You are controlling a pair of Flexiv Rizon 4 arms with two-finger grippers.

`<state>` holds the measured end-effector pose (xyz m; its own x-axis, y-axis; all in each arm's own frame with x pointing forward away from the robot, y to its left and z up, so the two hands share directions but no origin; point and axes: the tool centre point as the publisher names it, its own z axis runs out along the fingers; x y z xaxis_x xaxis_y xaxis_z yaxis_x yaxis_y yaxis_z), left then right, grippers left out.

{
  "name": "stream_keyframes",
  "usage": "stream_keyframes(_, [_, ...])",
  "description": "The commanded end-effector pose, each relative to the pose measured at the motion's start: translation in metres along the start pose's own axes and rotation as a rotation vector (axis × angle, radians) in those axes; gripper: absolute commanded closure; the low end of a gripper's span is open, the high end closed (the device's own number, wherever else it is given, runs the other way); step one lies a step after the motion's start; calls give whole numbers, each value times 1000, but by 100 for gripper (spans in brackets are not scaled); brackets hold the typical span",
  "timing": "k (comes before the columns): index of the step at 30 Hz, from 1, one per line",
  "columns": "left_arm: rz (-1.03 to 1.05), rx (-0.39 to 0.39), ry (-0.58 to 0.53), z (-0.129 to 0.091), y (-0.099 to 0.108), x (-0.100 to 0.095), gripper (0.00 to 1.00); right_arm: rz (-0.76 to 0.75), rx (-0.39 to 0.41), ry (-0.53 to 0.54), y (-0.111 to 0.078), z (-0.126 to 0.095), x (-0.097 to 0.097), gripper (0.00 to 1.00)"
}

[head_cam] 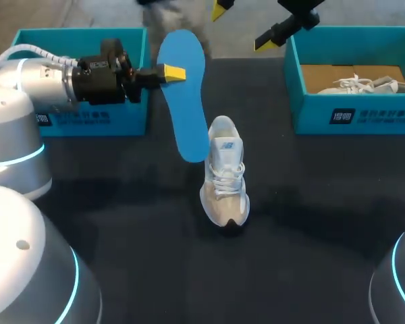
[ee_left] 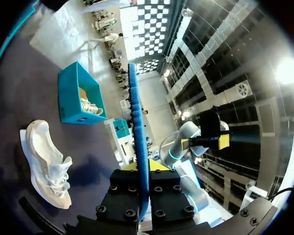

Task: Take the shoe out of the shoebox, open the shoe tongue, remove and reinsert the insole, then place the shoe into the shoebox

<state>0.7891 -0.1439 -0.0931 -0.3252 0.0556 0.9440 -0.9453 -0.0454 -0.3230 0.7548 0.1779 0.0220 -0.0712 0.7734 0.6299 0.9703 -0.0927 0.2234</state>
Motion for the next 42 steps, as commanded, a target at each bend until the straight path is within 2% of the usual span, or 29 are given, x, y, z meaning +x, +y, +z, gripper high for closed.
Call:
stream_keyframes(1, [39, 12, 11, -2, 6, 2, 100, 3, -5, 5, -1, 2, -1, 0])
stream_keyframes(15, [160, -32, 87, -5, 10, 14, 100, 10, -18, 10, -3, 1, -3, 0])
stream_keyframes(24, [252, -21, 53, -7, 11, 14, 100, 13, -32, 11, -3, 0, -4, 0])
stream_keyframes(36, [259, -37, 65, -5, 12, 15, 100, 9, -28, 9, -1, 2, -2, 0])
stream_keyframes(42, [146, -25, 76, -5, 10, 14, 100, 10, -24, 11, -2, 1, -1, 0])
